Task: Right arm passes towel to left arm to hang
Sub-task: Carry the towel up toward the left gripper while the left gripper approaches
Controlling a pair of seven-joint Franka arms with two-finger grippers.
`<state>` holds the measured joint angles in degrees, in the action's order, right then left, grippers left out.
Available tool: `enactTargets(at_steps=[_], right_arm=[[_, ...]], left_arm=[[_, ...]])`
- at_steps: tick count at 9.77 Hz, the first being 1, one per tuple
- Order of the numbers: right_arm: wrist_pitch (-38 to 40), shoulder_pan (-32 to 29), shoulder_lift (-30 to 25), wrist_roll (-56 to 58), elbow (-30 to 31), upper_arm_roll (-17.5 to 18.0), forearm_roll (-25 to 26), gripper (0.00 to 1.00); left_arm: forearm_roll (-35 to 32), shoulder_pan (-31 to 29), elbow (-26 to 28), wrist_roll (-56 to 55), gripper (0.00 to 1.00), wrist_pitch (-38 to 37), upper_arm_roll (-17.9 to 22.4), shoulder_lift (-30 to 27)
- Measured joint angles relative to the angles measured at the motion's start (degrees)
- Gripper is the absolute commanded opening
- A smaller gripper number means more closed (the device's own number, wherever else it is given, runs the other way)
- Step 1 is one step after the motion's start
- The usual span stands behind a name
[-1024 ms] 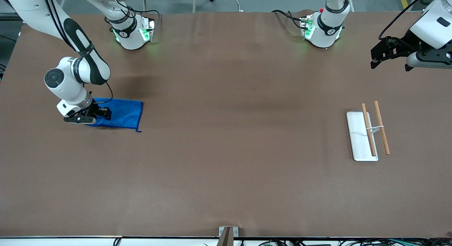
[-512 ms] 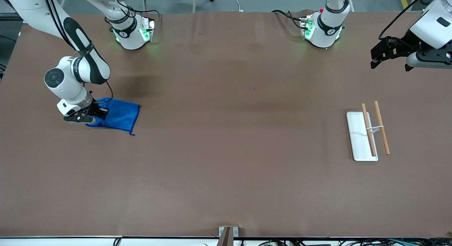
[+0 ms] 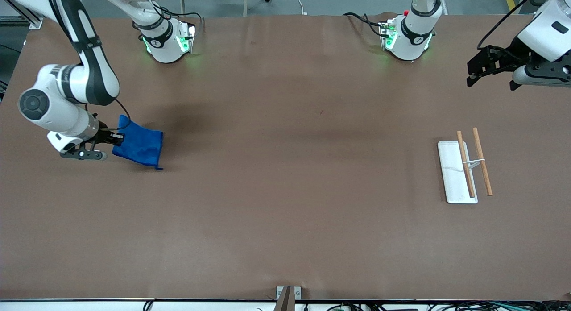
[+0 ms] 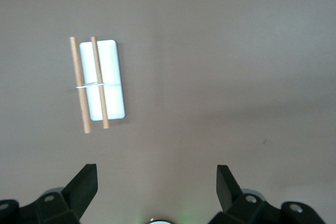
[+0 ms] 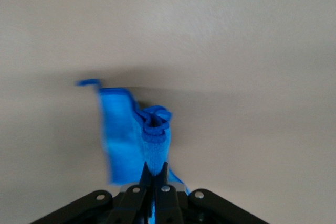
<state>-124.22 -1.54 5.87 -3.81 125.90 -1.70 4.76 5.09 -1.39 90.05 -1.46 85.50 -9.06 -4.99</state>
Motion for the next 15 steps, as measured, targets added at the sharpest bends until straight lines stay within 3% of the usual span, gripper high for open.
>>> enactTargets(at_steps=[2, 3, 6, 11, 15], right_arm=[[8.4, 3.6, -0.2, -7.2, -9.2, 4.6, -1.5, 0.00], [9.6, 4.2, -0.1, -8.5, -12.5, 7.0, -4.8, 0.00], [7.4, 5.8, 1.8, -9.6, -17.9, 12.4, -21.8, 0.00], [-0.3, 12.1, 9.1, -16.5, -29.3, 19.4, -49.3, 0.00], [-5.7, 12.3, 11.4, -17.0, -32.5, 24.9, -66.3, 0.00]], left_arm=[[7.7, -0.2, 0.2, 0.1, 1.00, 2.9, 0.2, 2.6], [11.6, -0.2, 0.3, 0.1, 1.00, 5.1, 0.2, 5.2], [26.4, 0.1, 0.9, 2.5, 1.00, 9.8, 0.1, 14.7], [60.7, 0.4, 3.6, 20.1, 1.00, 10.9, -0.2, 31.8], [75.6, 0.4, 8.4, 39.0, 1.00, 4.9, -2.4, 38.2]])
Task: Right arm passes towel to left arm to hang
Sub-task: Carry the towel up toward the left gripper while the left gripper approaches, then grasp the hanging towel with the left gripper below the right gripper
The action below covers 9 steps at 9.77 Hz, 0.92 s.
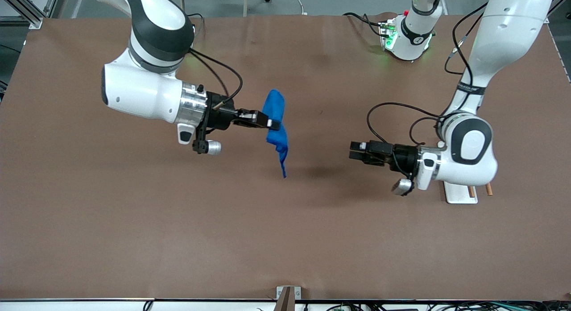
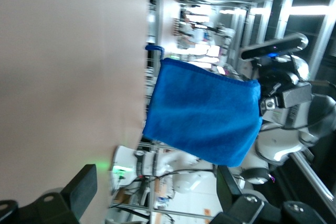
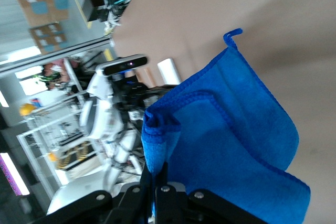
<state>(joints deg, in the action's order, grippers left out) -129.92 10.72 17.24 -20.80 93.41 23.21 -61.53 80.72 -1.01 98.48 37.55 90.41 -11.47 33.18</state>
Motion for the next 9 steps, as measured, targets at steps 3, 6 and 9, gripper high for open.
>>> enactTargets(at_steps=[3, 6, 9], right_arm=[[-7.9, 1.1, 1.0, 0.0, -0.3, 3.5, -8.3, 0.00], [-13.8, 1.5, 2.0, -0.2, -0.6, 6.8, -10.9, 0.00], [-18.8, 3.6, 4.4, -0.3, -2.2, 8.0, -11.5, 0.00]], left_arm=[[6.5, 0.2, 0.8, 11.1, 1.00, -6.2, -0.8, 5.1], [13.2, 0.3, 0.7, 12.9, 1.00, -9.5, -3.9, 7.7], [16.1, 0.6, 0.7, 14.7, 1.00, -10.0, -4.7, 8.6]])
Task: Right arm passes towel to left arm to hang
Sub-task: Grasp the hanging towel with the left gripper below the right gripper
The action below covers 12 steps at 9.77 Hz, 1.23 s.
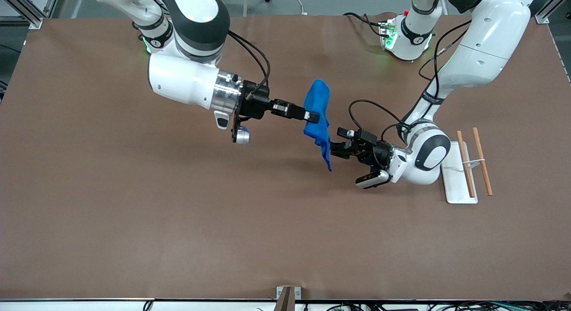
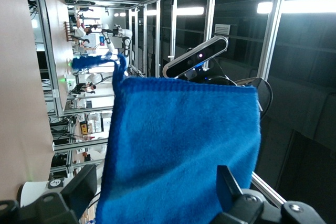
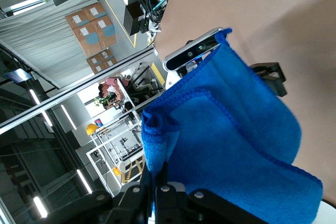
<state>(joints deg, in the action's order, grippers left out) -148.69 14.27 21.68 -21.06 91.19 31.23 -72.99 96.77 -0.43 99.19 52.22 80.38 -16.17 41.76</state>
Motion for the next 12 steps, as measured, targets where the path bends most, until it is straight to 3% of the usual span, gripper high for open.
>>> enactTargets(at_steps=[2, 7, 9, 10, 12], right_arm=[[-1.6, 1.5, 1.0, 0.0, -1.1, 0.1, 0.0, 0.00], [-4.6, 2.8, 1.5, -0.1, -2.0, 0.1, 0.0, 0.00], [-4.7, 2.8, 1.5, -0.1, -2.0, 0.1, 0.0, 0.00], [-4.8, 2.8, 1.5, -0.1, -2.0, 0.1, 0.0, 0.00], [-4.8, 2.8, 1.6, -0.1, -2.0, 0.0, 0.0, 0.00]], left_arm=[[0.3, 0.4, 0.0, 0.3, 0.92, -1.1, 0.0, 0.4], [0.3, -0.4, -0.3, 0.3, 0.39, -1.7, -0.1, 0.4], [0.3, -0.9, -0.3, 0.3, 0.13, -2.0, -0.1, 0.4], [0.3, -1.3, -0.3, 0.3, 0.05, -2.3, -0.1, 0.4], [-0.9, -3.3, -0.5, -0.9, 0.01, -2.8, 0.0, 0.4]])
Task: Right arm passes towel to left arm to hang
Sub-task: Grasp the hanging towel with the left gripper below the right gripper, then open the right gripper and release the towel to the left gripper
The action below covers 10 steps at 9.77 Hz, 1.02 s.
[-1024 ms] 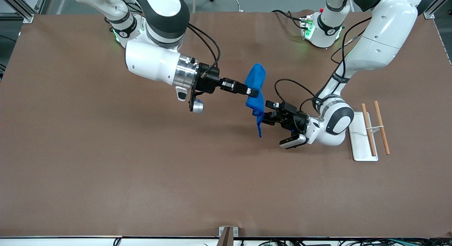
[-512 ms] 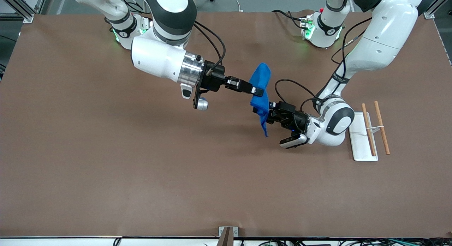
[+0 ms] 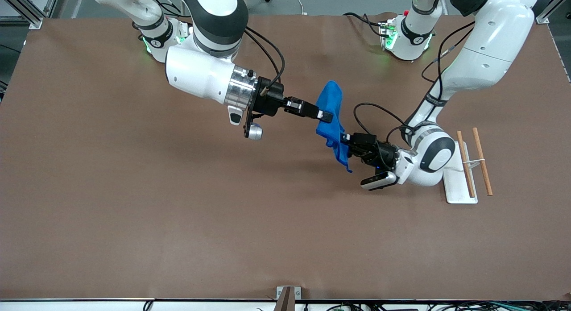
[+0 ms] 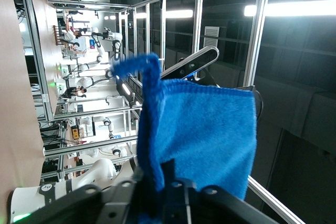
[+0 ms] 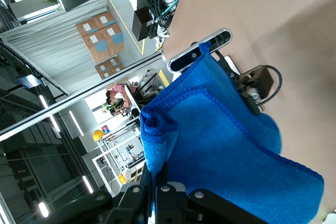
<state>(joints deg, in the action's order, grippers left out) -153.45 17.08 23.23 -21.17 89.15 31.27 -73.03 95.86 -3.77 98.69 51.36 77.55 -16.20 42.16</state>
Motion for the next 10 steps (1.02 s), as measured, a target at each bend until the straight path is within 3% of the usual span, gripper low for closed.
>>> enactTargets(at_steps=[1, 2, 4, 6, 8, 10], right_arm=[[0.0, -0.1, 0.0, 0.0, 0.0, -0.1, 0.0, 0.38], [0.0, -0.1, 0.1, 0.0, 0.0, -0.1, 0.0, 0.99], [-0.1, -0.5, 0.2, 0.3, 1.8, -0.5, 2.5, 1.00], [2.7, -4.3, -0.2, 0.4, 5.5, -0.7, 10.1, 1.00], [12.7, -11.3, -2.0, 0.6, 7.3, -1.0, 21.0, 1.00], [21.4, -18.0, -4.7, -0.3, 8.4, -1.7, 37.0, 1.00]], left_arm=[[-0.4, -1.1, -0.3, -1.7, 0.01, -0.3, 0.0, -0.2], [-0.6, -1.8, -0.8, -4.4, 0.00, -0.4, 0.1, -0.7], [-0.8, -1.8, -1.8, -11.4, 0.00, -0.2, 1.7, -3.0], [-5.7, -1.9, -3.8, -20.2, 0.00, 1.1, 4.5, -6.5], [-12.8, -3.0, -6.6, -30.1, 0.00, 5.0, 5.2, -10.2], [-23.0, -3.6, -8.9, -41.1, 0.00, 9.5, 5.3, -13.2]])
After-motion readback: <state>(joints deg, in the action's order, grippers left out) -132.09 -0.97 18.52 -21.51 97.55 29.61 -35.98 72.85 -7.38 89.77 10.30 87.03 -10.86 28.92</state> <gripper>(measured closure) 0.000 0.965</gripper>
